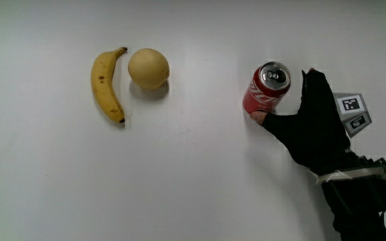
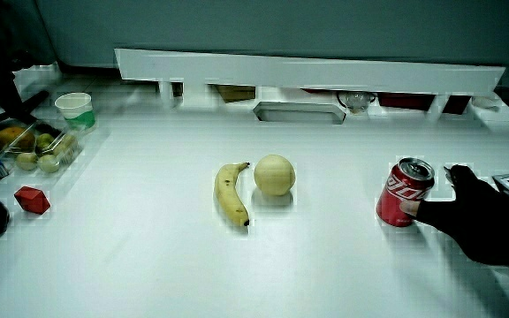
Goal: Pick cola
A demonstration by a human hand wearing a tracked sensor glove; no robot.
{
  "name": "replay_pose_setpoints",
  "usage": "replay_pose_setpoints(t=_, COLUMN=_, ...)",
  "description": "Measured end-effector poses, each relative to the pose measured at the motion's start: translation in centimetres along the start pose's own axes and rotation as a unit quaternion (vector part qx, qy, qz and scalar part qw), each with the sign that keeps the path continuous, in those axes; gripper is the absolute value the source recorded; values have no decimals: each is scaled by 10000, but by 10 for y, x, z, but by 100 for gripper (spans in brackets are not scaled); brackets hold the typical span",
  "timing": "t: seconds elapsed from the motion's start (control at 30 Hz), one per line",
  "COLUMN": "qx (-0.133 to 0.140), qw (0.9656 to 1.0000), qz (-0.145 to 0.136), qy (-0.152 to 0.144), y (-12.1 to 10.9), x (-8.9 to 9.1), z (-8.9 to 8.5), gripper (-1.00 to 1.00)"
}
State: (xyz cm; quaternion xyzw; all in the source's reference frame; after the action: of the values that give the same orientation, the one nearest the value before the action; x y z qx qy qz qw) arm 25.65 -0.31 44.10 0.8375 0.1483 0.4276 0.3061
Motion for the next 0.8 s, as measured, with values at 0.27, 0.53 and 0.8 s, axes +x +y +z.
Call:
replay_pose_setpoints(t=0.27, qx=344, qw=9993, qz=150, qy=-31, y=25, x=-5, z=-4, gripper=0)
replay_pose_setpoints(t=0.53, qx=348, qw=9993, qz=154, qy=-12, y=39, x=-10, z=-6, gripper=0)
replay_pose_setpoints(t=0.8, qx=352, qw=9993, qz=110, qy=26, y=45, x=-8, z=-8, gripper=0)
